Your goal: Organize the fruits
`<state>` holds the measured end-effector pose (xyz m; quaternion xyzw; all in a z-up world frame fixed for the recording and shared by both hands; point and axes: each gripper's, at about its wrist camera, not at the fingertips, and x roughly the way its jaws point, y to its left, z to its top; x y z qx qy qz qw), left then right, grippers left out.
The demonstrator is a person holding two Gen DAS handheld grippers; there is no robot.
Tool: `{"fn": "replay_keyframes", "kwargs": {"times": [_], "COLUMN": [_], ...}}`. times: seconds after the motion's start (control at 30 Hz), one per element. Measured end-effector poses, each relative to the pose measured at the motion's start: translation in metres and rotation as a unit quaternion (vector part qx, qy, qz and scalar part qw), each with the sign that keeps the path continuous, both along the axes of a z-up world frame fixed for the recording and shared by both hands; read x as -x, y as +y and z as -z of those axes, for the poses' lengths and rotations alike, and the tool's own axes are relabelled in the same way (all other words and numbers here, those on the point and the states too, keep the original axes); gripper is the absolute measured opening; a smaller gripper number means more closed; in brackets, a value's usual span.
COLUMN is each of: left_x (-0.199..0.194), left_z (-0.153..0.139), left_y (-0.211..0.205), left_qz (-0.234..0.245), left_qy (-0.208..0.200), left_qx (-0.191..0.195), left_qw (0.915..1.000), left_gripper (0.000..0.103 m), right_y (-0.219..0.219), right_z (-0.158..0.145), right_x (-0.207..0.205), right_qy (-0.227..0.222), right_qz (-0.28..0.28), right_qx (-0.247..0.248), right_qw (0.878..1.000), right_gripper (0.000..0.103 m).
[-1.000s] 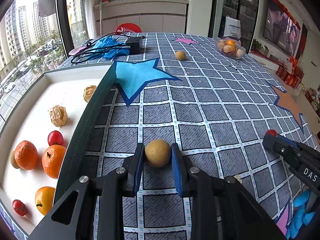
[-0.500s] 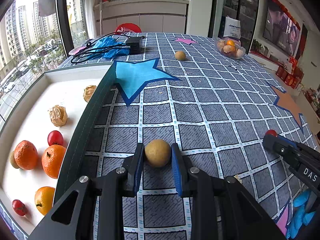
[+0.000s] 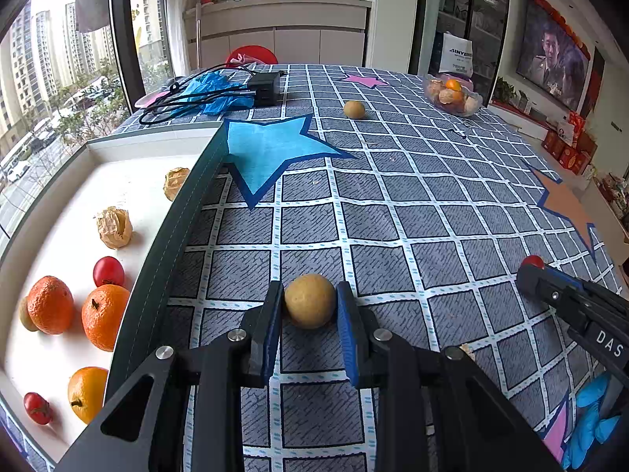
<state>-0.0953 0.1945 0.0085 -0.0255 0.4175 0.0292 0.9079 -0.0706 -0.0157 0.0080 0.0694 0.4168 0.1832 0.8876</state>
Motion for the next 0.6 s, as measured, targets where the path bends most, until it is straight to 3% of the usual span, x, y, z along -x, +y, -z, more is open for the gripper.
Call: {"fn": "replay_keyframes", "kwargs": {"times": [0.6], "left_x": [0.0001], "left_z": [0.0], "left_y": [0.0003], "left_qz": [0.0], "left_qy": [0.0], "left_qx": [0.001], "left_qw": [1.0], "left_gripper": [0.029], "right_y": [0.0], "right_z": [-0.0001], "right_x": [-0.0002], "right_qy": [0.0], "right_qz": [0.0], "right_qx": [0.0], "right_qw": [1.0], "right_gripper": [0.023]}}
